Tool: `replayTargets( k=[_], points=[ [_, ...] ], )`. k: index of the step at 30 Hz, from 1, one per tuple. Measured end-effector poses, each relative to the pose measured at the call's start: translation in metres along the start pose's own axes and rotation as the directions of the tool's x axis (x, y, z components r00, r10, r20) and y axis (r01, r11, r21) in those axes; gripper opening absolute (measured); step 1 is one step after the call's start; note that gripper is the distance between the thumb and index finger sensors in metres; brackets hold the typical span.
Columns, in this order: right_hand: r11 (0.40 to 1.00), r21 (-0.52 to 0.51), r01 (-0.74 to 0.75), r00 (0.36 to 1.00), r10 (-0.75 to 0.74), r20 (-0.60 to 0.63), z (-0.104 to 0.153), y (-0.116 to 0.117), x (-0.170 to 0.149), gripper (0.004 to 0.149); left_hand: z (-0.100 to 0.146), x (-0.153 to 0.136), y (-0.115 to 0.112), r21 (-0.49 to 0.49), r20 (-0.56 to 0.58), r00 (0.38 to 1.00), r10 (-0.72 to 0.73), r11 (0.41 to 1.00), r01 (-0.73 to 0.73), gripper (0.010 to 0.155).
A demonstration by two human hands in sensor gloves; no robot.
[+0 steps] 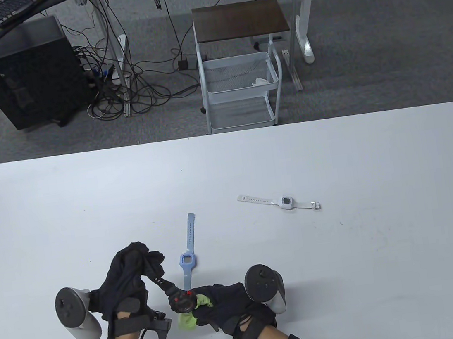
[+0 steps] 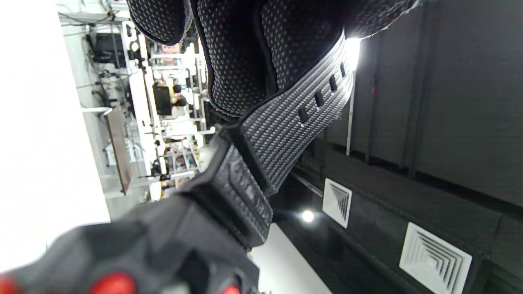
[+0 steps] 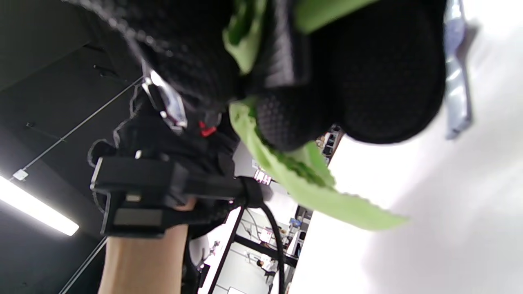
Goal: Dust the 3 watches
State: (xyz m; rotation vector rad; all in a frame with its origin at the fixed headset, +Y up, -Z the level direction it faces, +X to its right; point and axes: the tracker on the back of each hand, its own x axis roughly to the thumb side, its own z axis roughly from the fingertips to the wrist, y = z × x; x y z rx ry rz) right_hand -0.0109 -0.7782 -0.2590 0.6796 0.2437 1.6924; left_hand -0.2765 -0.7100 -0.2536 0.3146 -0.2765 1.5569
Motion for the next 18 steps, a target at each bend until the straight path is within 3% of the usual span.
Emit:
replayTargets(
  k=[18],
  points=[
    [0.994,0.085,-0.069,0.993,0.077,-0.094,0.0013,0.0051,-0.0043,0.054,0.0001,0.0032,0.0066,0.033,0.012,0.999,0.052,0.998,-0.052,0.045]
  ],
)
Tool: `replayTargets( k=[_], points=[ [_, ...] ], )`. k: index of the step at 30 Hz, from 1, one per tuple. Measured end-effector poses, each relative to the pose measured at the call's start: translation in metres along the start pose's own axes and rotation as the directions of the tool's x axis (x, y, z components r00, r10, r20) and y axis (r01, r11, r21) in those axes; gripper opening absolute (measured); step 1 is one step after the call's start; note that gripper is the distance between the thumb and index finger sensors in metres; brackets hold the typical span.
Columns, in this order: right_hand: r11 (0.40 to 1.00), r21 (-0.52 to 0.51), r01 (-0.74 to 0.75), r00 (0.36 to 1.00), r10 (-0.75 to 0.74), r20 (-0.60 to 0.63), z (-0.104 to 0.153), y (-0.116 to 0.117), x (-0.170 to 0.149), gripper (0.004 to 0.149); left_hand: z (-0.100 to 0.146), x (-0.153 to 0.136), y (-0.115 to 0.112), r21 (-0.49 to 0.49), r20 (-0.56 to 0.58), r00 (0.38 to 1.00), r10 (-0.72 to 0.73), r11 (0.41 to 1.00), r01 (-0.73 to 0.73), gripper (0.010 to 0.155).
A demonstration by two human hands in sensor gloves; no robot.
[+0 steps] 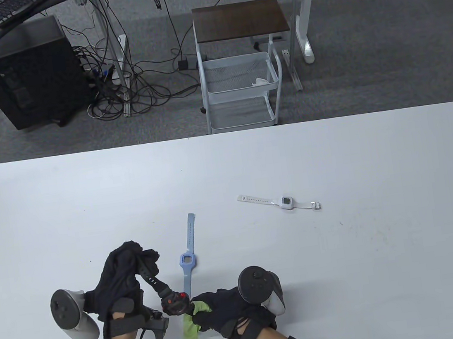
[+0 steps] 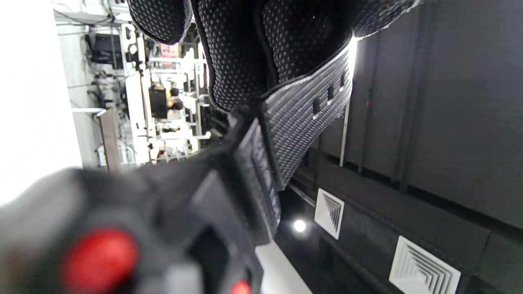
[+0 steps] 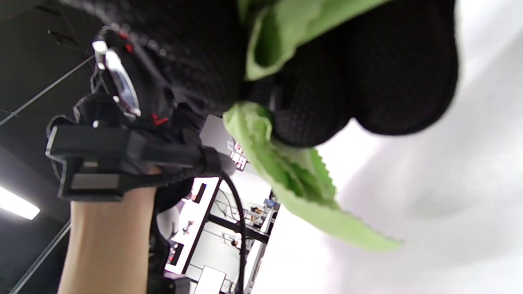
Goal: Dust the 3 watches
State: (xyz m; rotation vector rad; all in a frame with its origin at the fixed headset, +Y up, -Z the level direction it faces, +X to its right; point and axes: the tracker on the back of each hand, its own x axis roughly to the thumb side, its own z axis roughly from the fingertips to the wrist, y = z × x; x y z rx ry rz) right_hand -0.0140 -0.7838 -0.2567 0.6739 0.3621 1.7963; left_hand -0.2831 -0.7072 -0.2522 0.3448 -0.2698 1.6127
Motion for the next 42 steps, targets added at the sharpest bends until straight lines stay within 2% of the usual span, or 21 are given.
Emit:
replayTargets(
  k=[14,19,26,42],
  points=[
    [0.998,0.017,-0.056,0.998,0.056,-0.009,0.000,-0.003,0.000,0.048,0.000,0.002,0.005,0.024,0.009,1.000,0.008,1.000,-0.009,0.045],
    [0.983,0.002,-0.183,0.983,0.183,0.024,-0.001,-0.005,0.004,0.048,0.000,0.002,0.004,0.020,0.010,1.000,0.003,1.000,-0.003,0.045],
    [0.985,-0.009,-0.173,0.985,0.173,0.000,-0.001,-0.009,0.001,0.048,-0.001,0.003,0.006,0.027,0.014,1.000,0.011,1.000,-0.011,0.045],
    [0.965,-0.022,-0.263,0.965,0.263,-0.002,-0.001,-0.014,0.002,0.047,0.000,0.004,0.006,0.029,0.026,0.999,0.022,0.999,-0.022,0.045]
  ],
)
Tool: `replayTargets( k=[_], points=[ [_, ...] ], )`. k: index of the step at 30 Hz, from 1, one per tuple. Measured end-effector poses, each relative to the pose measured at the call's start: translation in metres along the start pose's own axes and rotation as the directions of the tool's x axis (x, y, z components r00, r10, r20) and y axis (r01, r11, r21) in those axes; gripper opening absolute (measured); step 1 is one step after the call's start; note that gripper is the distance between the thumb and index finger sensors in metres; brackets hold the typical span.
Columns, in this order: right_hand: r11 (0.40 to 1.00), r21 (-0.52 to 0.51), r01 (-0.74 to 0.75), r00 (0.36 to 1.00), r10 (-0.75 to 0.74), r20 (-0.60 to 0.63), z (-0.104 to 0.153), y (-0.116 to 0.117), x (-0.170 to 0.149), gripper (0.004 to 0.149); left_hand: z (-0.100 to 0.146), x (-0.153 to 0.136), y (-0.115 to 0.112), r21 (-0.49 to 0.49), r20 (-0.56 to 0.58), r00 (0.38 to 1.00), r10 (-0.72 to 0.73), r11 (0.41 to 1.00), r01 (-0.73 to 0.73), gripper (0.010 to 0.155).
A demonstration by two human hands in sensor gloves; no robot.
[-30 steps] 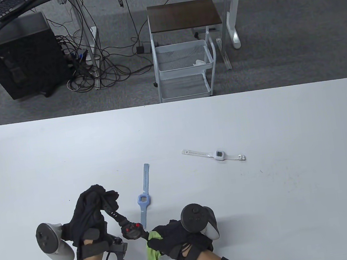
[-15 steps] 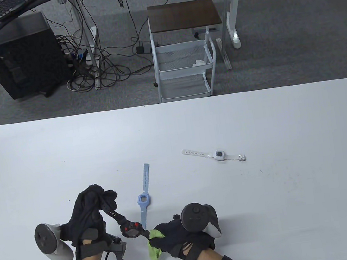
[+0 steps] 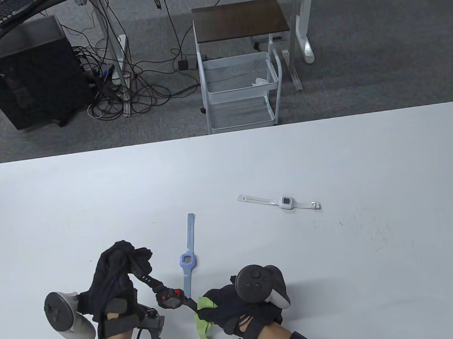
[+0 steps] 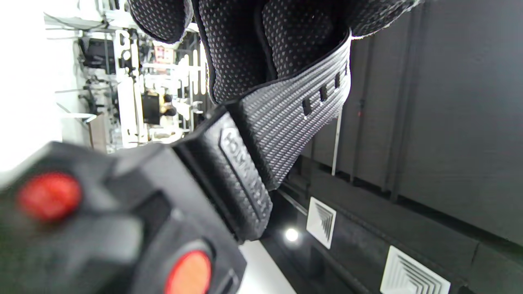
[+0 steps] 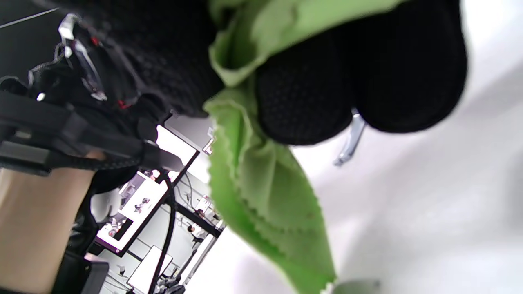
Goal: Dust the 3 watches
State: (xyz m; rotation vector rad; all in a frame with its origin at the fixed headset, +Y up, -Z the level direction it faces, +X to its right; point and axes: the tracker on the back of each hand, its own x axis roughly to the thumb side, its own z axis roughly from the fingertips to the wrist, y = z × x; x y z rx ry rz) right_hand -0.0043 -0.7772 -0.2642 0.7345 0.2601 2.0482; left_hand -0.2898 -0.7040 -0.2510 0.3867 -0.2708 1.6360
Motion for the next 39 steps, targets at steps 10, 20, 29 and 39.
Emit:
replayTargets(
  k=[10,20,29,39],
  points=[
    [0.997,-0.008,-0.073,0.997,0.073,-0.014,0.0001,-0.0029,-0.0023,0.048,0.0003,0.0010,0.0013,0.010,0.003,1.000,0.021,1.000,-0.021,0.045],
    [0.971,0.027,-0.237,0.971,0.238,-0.037,0.0000,-0.0072,-0.0042,0.048,-0.0002,-0.0005,0.0013,-0.001,-0.008,0.999,0.040,0.999,-0.040,0.046],
    [0.920,0.129,-0.370,0.920,0.382,-0.085,-0.0009,-0.0042,-0.0076,0.058,-0.0005,-0.0021,-0.0019,-0.022,-0.021,0.999,0.038,0.999,-0.038,0.045],
    [0.871,0.228,-0.435,0.876,0.468,-0.115,-0.0011,0.0010,-0.0093,0.063,-0.0008,-0.0055,-0.0064,-0.046,-0.038,0.999,0.033,0.998,-0.035,0.046]
  ],
)
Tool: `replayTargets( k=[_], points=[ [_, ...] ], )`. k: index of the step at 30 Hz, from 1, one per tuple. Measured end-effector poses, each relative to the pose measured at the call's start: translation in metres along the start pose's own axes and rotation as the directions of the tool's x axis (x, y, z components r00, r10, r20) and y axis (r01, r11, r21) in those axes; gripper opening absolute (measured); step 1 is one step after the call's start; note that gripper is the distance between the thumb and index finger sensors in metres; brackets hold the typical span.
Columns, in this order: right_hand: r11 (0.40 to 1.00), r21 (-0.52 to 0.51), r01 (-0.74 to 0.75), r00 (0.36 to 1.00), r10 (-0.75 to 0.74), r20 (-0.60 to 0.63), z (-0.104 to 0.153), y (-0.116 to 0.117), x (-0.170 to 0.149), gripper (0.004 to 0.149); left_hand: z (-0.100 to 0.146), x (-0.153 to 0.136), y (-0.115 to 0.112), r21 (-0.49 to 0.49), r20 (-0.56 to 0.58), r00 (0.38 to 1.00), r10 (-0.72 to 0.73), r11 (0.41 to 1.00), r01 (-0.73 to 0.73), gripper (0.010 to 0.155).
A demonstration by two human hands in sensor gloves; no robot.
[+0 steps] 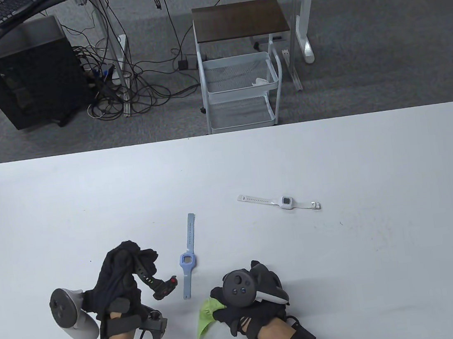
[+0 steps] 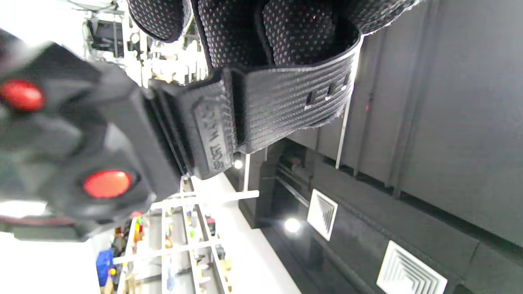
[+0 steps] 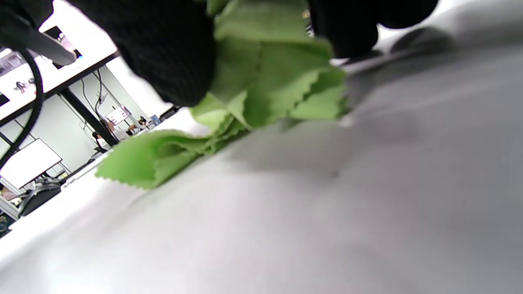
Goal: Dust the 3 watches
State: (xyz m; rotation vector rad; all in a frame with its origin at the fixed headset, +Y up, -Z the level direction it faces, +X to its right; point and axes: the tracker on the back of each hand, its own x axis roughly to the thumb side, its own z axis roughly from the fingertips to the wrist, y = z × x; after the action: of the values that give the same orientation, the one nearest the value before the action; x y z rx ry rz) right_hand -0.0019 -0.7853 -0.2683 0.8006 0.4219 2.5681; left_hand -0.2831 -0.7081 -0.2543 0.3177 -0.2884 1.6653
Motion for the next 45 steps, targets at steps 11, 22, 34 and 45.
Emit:
replayTargets(
  k=[11,22,34,45],
  points=[
    [0.997,0.076,0.014,1.000,-0.014,-0.008,0.001,-0.002,-0.003,0.081,-0.001,-0.007,-0.004,-0.019,-0.029,1.000,-0.013,1.000,0.012,0.046],
    [0.977,0.025,0.214,0.977,-0.214,0.020,0.005,-0.022,-0.020,0.095,0.000,-0.012,-0.005,-0.027,-0.056,0.998,-0.042,0.999,0.041,0.046],
    [0.700,-0.366,0.613,0.786,-0.590,0.186,0.020,-0.063,-0.071,0.092,-0.002,-0.024,-0.019,-0.050,-0.117,0.983,-0.138,0.990,0.133,0.046],
    [0.433,-0.548,0.715,0.655,-0.688,0.311,0.036,-0.081,-0.106,0.087,-0.040,-0.006,-0.070,-0.171,-0.119,0.948,-0.294,0.947,0.272,0.046]
  ],
)
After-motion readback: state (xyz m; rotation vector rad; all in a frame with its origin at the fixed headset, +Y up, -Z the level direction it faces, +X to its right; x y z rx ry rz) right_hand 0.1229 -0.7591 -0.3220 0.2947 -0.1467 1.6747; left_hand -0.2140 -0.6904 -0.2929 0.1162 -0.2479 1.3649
